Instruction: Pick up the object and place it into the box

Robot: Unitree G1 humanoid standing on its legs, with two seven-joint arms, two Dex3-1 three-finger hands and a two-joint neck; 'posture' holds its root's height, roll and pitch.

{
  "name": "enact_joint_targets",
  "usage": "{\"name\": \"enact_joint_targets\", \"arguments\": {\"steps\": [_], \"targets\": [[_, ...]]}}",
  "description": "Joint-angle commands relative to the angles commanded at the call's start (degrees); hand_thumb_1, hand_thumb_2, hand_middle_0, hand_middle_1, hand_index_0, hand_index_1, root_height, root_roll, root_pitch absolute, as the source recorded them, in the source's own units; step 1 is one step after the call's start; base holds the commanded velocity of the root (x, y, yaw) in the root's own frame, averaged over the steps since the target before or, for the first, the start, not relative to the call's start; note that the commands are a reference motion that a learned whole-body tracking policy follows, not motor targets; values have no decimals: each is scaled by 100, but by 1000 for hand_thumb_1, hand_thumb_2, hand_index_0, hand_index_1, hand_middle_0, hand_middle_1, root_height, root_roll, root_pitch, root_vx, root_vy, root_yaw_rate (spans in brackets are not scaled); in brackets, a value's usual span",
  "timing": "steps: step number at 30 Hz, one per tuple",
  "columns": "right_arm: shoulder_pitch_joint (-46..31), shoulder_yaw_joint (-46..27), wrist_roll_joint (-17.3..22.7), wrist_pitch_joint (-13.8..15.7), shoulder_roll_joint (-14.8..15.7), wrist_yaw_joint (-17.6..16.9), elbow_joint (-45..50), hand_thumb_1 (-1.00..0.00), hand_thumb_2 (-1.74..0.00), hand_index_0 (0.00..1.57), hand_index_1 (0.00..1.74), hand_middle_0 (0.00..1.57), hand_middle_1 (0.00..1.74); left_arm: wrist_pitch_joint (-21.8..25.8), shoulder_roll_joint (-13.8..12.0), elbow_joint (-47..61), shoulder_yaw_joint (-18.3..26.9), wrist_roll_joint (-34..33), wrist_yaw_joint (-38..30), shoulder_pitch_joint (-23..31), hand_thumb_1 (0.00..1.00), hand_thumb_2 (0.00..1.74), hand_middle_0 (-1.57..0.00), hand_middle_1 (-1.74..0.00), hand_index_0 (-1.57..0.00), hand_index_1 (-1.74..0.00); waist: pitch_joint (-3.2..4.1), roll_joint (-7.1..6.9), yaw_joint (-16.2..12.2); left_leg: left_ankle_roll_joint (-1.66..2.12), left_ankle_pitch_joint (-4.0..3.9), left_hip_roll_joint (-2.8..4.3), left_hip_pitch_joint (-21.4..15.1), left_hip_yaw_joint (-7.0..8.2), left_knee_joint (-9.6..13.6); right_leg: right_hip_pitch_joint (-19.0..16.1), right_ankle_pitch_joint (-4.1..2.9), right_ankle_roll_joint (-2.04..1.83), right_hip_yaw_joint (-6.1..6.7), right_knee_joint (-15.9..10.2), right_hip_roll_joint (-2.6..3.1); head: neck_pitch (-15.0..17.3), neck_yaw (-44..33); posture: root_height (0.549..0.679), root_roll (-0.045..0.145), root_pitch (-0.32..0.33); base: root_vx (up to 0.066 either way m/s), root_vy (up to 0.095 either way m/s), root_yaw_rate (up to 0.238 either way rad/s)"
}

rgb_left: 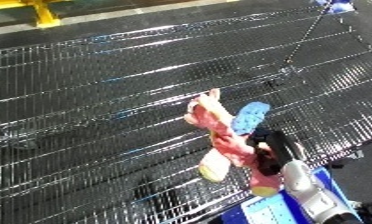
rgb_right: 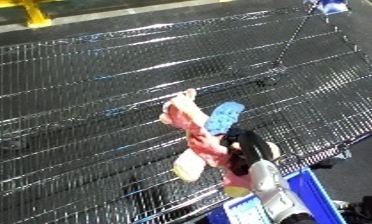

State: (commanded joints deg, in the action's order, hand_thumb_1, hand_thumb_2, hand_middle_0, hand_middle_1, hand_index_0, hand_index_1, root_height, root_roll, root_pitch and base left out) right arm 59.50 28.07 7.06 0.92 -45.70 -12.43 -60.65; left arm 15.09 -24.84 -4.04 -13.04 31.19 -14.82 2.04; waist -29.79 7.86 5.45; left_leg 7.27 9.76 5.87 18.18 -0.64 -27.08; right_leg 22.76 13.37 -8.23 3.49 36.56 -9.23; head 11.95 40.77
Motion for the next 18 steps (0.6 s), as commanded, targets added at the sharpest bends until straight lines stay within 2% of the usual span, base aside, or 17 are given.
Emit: {"name": "enact_joint_targets", "arguments": {"steps": [5, 10, 16, 18], "targets": [[-196, -285, 191, 127, -174, -227, 635, -1000, -1740, 1570, 1740, 1570, 1740, -13, -10, -82, 10, -39, -21, -66, 1000, 1740, -1570, -1740, -1570, -1740, 0, -50, -78, -7, -11, 13, -123, 19, 68, -109, -32, -16, -5, -72, -9, -74, 40, 653, 56, 33, -26, -5, -24], [-490, -682, 260, 316, -488, -484, 1549, -1000, -1740, 1570, 1740, 1570, 1740, -43, -4, -154, 38, -84, -28, -96, 1000, 1740, -1570, -1740, -1570, -1740, 0, -100, -199, -24, 4, 36, -254, 61, 95, -213, -62, -25, 14, -112, -22, -178, 154, 654, 57, 16, -29, 1, -64], [-669, -807, -345, 227, -1156, -541, 2571, -1000, -1740, 1570, 1740, 1570, 1740, -99, -10, -206, 89, -86, 54, -88, 1000, 1740, -1570, -1740, -1570, -1740, 0, -157, -289, -36, 28, 41, -374, 83, 93, -323, -69, -31, 37, -144, -38, -261, 424, 654, 58, -4, -16, 0, -47], [-681, -876, -436, 225, -1352, -579, 2785, -1000, -1740, 1570, 1740, 1570, 1740, -112, 7, -216, 98, -81, 56, -94, 1000, 1740, -1570, -1740, -1570, -1740, 0, -162, -324, -41, 38, 41, -397, 94, 74, -344, -69, -30, 49, -140, -42, -275, 459, 653, 58, -10, -6, 2, -59]]}}
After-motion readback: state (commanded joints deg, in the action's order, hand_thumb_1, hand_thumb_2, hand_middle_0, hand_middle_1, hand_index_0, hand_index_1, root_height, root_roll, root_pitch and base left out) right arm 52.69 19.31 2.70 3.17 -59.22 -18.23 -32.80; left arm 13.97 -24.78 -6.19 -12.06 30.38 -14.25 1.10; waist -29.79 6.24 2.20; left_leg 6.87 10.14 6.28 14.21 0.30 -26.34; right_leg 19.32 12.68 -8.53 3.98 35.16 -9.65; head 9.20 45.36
